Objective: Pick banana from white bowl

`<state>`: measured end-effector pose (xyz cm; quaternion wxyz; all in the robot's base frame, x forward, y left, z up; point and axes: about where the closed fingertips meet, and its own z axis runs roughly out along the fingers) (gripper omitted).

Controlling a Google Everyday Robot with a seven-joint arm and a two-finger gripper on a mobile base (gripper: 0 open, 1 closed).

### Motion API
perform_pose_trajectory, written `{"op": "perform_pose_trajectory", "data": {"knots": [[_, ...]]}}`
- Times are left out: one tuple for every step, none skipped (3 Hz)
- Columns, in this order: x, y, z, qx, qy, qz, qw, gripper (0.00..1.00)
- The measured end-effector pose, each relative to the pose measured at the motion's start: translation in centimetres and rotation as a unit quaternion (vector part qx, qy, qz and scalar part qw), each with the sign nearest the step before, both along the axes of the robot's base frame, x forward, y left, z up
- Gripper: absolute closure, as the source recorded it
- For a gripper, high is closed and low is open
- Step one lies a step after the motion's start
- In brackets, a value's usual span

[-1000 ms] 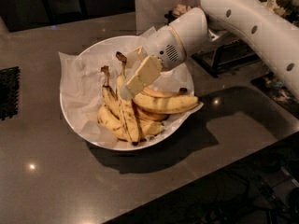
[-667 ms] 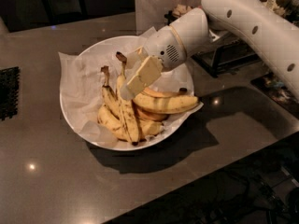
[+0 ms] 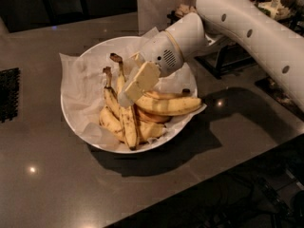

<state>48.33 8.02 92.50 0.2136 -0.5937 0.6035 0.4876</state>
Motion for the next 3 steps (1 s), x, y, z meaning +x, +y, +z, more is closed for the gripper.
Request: {"op": "perform_pose_trajectory", "data": {"knots": [[0.0,0.0,0.0,0.0,0.0,0.0,1.0,0.19],[0.0,0.0,0.0,0.0,0.0,0.0,1.0,0.41],[0.0,0.01,0.0,0.0,0.0,0.0,1.0,0.65]]}}
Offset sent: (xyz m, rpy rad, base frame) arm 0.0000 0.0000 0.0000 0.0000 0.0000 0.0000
